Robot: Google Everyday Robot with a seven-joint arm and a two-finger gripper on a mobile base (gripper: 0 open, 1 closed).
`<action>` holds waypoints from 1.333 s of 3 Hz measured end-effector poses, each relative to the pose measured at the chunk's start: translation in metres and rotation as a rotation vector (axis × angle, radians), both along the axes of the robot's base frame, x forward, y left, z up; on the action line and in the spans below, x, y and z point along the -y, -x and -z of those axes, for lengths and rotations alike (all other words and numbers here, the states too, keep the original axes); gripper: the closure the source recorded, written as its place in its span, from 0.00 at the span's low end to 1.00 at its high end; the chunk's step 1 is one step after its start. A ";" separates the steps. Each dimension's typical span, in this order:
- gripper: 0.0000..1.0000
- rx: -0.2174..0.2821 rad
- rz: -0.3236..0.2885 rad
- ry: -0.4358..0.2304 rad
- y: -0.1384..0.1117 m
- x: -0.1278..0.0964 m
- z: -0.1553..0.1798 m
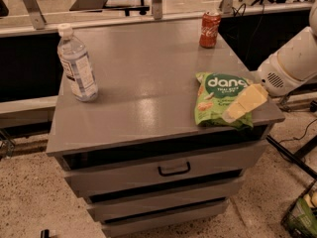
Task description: Move green rice chip bag near blue plastic bottle
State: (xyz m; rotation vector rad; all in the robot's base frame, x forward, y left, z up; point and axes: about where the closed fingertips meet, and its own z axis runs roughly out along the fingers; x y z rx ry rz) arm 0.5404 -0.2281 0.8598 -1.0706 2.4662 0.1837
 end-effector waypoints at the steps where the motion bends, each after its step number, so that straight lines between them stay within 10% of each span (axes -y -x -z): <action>1: 0.00 -0.032 -0.020 0.033 0.004 -0.005 0.014; 2: 0.00 -0.032 -0.020 0.033 0.004 -0.005 0.014; 4: 0.38 -0.031 -0.023 0.035 0.005 -0.006 0.014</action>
Offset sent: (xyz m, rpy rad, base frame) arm -0.0062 0.0061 -0.0263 -0.0578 0.0581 0.0317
